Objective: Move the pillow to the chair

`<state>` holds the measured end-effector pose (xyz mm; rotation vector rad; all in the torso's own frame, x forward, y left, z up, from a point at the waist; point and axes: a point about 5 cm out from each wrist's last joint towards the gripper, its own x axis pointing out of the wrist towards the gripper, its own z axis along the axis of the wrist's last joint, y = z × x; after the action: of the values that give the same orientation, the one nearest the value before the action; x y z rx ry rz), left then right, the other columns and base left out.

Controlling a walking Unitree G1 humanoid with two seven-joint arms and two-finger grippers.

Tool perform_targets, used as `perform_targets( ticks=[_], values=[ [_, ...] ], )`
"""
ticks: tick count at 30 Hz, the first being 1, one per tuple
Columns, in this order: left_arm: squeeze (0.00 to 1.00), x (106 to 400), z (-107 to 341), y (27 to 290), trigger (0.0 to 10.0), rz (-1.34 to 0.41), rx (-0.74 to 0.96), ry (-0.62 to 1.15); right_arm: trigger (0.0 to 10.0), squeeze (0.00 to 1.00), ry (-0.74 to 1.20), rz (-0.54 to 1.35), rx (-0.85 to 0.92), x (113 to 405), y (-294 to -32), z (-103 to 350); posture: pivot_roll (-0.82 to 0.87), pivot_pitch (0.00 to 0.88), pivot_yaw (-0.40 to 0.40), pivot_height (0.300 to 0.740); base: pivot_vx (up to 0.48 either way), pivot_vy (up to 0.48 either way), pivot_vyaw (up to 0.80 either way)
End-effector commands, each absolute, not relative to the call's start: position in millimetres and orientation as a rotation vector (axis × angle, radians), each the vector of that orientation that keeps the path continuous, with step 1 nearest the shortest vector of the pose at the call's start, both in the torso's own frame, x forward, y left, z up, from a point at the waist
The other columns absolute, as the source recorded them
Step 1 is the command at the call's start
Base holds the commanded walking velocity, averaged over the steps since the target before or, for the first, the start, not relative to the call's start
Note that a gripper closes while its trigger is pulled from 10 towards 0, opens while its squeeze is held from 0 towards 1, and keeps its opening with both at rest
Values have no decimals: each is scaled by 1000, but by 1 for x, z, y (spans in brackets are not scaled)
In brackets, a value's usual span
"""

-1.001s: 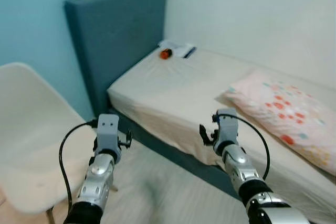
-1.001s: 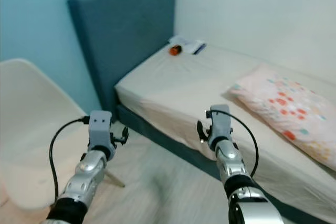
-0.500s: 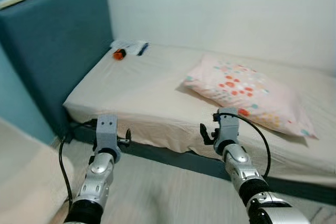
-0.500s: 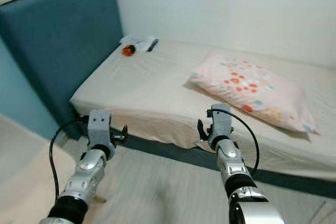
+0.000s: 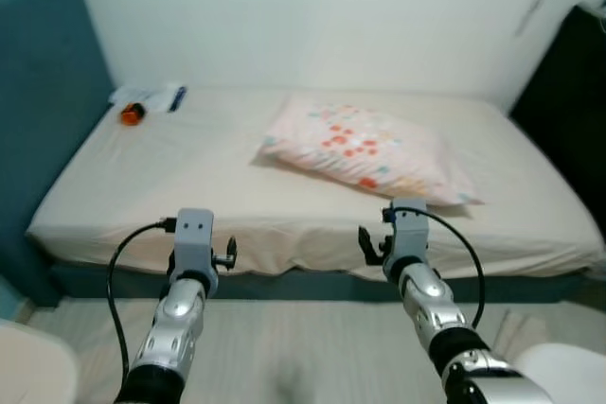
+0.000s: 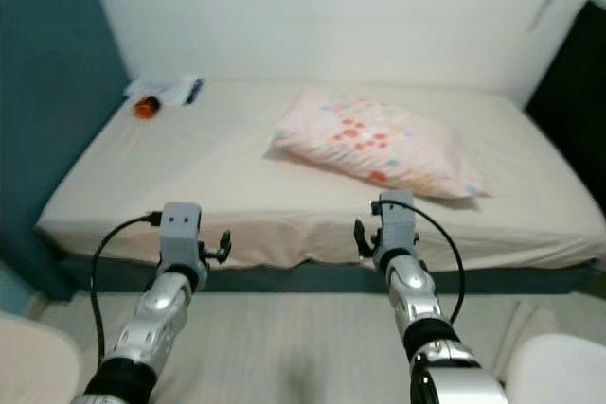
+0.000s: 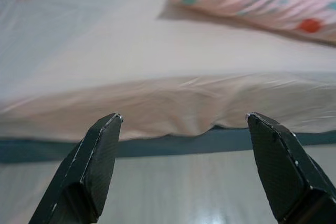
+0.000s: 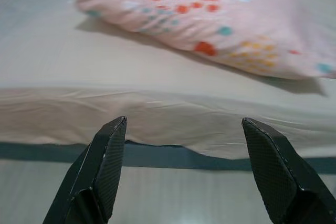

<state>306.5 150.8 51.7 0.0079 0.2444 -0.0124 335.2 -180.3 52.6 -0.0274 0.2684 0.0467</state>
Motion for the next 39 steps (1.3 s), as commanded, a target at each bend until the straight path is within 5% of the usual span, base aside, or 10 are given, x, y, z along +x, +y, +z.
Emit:
perform_targets(
  ticks=[1, 8, 27, 39],
  values=[
    [0, 307, 51, 148, 10000, -16, 1, 247, 10000, 0, 273, 45, -20, 336, -180, 53, -36, 0, -36, 740, 0, 0, -800],
    [0, 307, 51, 148, 10000, -18, -10, 249, 10000, 0, 284, 57, -24, 335, -180, 52, -36, 0, -45, 740, 0, 0, -800],
    [0, 303, 51, 160, 10000, 71, 30, 228, 10000, 0, 142, 293, -52, 331, -153, 61, -18, 0, -46, 740, 0, 0, 0],
    [0, 305, 60, 153, 10000, 46, -33, 169, 10000, 0, 131, 254, -40, 335, -156, 64, -18, 0, -45, 740, 0, 0, 0]
  ],
)
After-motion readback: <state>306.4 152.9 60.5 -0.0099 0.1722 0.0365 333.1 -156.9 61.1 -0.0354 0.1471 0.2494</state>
